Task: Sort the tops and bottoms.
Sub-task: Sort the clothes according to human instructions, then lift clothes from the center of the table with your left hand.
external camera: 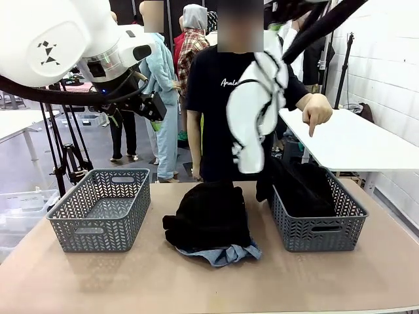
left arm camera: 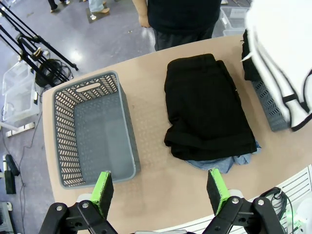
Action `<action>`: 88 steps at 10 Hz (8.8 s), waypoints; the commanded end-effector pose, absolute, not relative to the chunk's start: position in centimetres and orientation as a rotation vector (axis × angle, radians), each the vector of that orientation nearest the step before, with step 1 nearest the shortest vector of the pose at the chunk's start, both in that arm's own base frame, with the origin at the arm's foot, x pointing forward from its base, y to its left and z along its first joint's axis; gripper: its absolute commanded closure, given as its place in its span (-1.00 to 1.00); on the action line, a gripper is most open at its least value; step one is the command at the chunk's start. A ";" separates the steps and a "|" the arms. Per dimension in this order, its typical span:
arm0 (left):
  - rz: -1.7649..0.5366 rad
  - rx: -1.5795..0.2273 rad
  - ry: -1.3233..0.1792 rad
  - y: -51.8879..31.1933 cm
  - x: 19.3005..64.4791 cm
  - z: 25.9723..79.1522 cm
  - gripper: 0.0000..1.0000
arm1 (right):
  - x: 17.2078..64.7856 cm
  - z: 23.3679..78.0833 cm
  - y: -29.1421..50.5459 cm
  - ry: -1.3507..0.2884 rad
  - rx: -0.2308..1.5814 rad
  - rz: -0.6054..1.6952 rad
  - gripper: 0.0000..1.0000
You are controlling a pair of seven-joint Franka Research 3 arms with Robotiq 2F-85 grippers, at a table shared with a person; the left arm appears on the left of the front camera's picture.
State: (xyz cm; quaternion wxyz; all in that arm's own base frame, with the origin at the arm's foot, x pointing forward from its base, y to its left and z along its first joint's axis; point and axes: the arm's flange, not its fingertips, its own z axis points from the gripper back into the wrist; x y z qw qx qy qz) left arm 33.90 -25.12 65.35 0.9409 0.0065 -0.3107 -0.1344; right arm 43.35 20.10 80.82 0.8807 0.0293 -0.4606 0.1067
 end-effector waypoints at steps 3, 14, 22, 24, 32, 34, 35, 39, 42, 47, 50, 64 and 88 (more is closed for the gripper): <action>-0.277 0.005 -0.646 -24.8 34.0 65.3 -1.00 | 43.8 74.3 16.1 -0.816 -0.041 0.068 1.00; -0.277 0.005 -0.646 -24.8 34.0 65.3 -1.00 | 52.4 70.5 9.6 -0.619 0.004 -0.017 1.00; -0.277 0.005 -0.646 -24.8 34.0 65.3 -1.00 | 57.4 49.5 10.3 -0.110 -0.002 -0.052 1.00; -0.277 0.005 -0.646 -24.8 34.0 65.3 -1.00 | 56.6 46.6 10.8 -0.015 -0.021 -0.035 1.00; -0.277 0.005 -0.646 -24.8 34.0 65.3 -1.00 | 55.7 42.6 11.8 0.096 -0.048 0.061 1.00; -0.277 0.005 -0.646 -24.8 34.0 65.3 -1.00 | 55.6 43.9 11.9 0.083 -0.053 0.048 1.00; -0.277 0.005 -0.646 -24.8 34.0 65.3 -1.00 | 55.5 44.3 11.9 0.073 -0.061 0.049 0.71; -0.277 0.005 -0.646 -24.8 34.0 65.3 -1.00 | 54.9 45.2 12.3 0.064 -0.112 0.026 -0.74; -0.277 0.005 -0.646 -24.8 34.0 65.3 -1.00 | 54.4 46.4 12.1 0.017 -0.164 -0.010 -1.00; -0.277 0.005 -0.646 -24.8 34.0 65.3 -1.00 | 54.6 47.7 11.8 -0.001 -0.127 -0.001 -1.00; -0.277 0.005 -0.646 -24.8 34.0 65.3 -1.00 | 54.6 47.7 11.8 -0.001 -0.127 -0.001 -1.00; -0.277 0.005 -0.646 -24.8 34.0 65.3 -1.00 | 54.7 47.8 11.9 -0.010 -0.124 0.001 -1.00; -0.277 0.005 -0.646 -24.8 34.0 65.3 -1.00 | 35.0 61.4 5.3 -0.646 0.078 0.695 -1.00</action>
